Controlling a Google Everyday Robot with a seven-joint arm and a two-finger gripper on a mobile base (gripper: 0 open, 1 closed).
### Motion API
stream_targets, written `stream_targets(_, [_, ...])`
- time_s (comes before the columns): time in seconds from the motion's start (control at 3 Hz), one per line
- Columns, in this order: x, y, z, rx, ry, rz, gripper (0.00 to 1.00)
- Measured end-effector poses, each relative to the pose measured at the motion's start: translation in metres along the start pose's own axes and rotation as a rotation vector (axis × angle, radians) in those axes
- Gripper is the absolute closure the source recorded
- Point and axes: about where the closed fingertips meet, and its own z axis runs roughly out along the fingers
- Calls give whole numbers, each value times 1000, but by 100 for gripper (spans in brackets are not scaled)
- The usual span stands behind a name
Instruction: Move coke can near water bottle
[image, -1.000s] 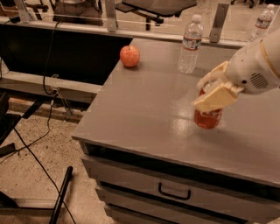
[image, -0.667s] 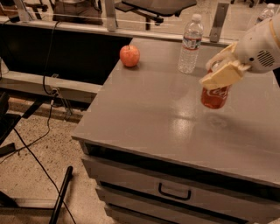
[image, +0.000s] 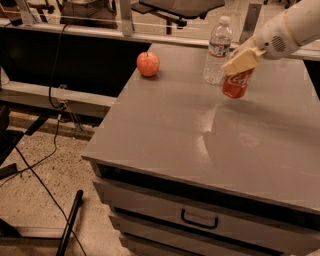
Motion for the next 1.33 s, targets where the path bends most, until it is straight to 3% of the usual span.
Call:
stream_targets(0.33, [-4, -35, 31, 12, -5, 33, 88])
stream_targets(0.67, [-5, -55, 45, 40, 21, 40, 64])
stream_targets(1.0, [-6, -58, 49, 45, 29, 40, 41])
stream_targets(1.33, [-6, -57, 55, 37, 30, 39, 10])
